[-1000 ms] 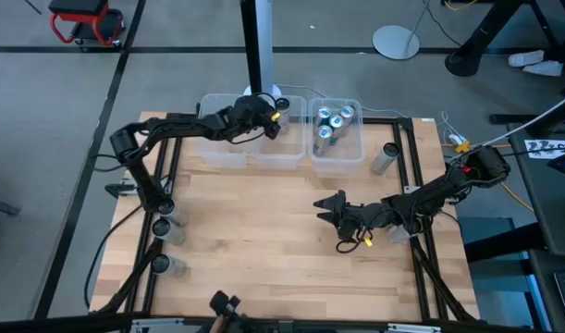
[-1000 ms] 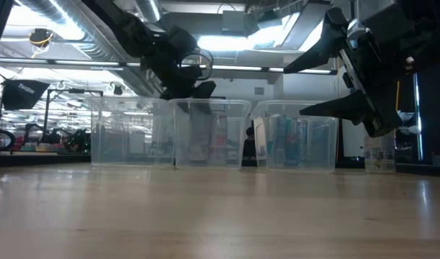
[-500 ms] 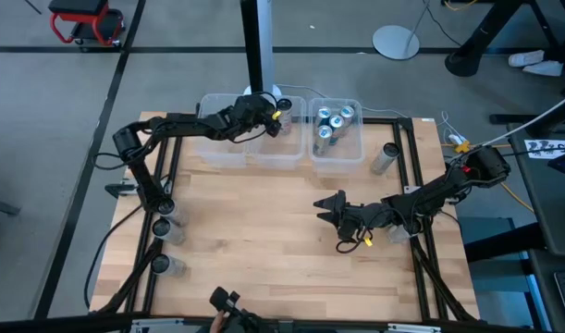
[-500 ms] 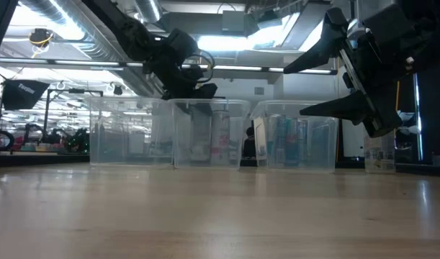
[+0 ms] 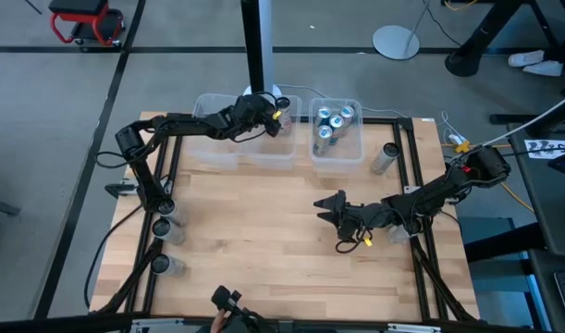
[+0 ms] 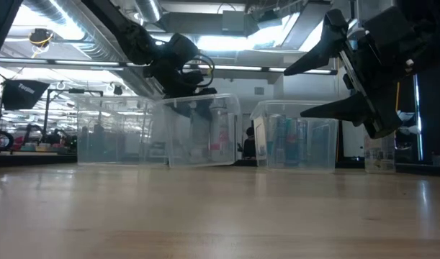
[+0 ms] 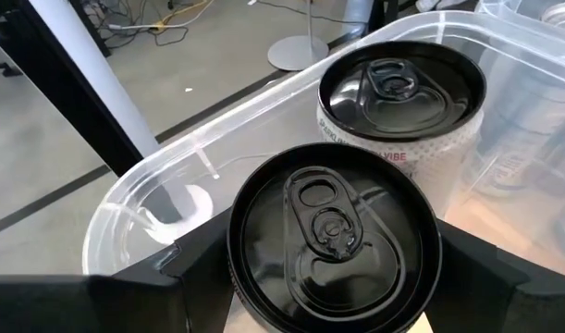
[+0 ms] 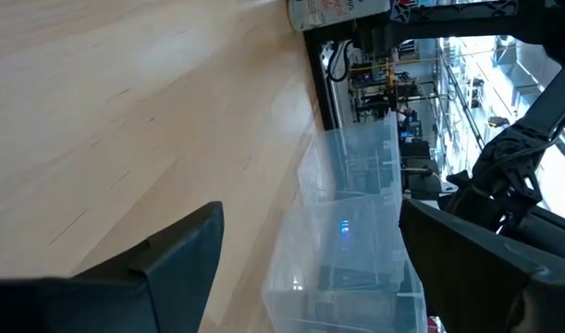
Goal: Sort soda cans
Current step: Put the white-pink soda can into the middle transparent bin
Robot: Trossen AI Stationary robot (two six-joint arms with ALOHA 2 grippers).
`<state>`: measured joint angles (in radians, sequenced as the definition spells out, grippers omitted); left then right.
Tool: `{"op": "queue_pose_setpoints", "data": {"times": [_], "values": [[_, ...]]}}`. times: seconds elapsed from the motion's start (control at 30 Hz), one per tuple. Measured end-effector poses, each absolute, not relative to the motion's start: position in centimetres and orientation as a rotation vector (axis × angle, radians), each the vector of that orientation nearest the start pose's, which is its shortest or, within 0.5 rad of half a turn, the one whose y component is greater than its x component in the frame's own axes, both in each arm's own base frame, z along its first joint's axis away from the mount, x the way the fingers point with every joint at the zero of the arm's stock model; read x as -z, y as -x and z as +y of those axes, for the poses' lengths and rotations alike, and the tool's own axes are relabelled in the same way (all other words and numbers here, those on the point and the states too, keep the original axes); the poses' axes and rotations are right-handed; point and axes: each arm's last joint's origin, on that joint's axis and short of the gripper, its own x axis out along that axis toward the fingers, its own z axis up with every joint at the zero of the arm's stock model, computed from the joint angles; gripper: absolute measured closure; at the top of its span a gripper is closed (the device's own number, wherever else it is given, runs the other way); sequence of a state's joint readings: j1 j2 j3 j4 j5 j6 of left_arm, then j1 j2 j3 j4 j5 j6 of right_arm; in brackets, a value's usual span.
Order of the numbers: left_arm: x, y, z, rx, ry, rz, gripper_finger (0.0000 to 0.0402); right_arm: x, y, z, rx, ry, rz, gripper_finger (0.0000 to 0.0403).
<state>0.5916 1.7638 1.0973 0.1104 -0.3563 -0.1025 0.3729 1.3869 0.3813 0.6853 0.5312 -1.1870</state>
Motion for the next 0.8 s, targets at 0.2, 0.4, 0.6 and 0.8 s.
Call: {"op": "queue_pose_setpoints", "data": {"times": [0.2, 0.4, 0.6, 0.8], "values": [[-20.83, -31.06, 22.08, -0.95, 0.16, 0.523, 0.0141, -15.91, -23.04, 7.43, -0.033, 1.316, 0.351, 0.0077], [-20.84, -31.08, 22.07, -0.949, 0.162, 0.519, 0.0126, -15.91, -23.04, 7.44, -0.033, 1.315, 0.351, 0.0077], [-20.82, -31.11, 22.06, -0.944, 0.17, 0.514, 0.0083, -15.91, -23.04, 7.43, -0.033, 1.315, 0.352, 0.0077], [-21.37, -31.03, 21.65, -0.933, 0.153, 0.517, 0.0075, -15.91, -23.04, 7.44, -0.033, 1.315, 0.351, 0.0077]]}}
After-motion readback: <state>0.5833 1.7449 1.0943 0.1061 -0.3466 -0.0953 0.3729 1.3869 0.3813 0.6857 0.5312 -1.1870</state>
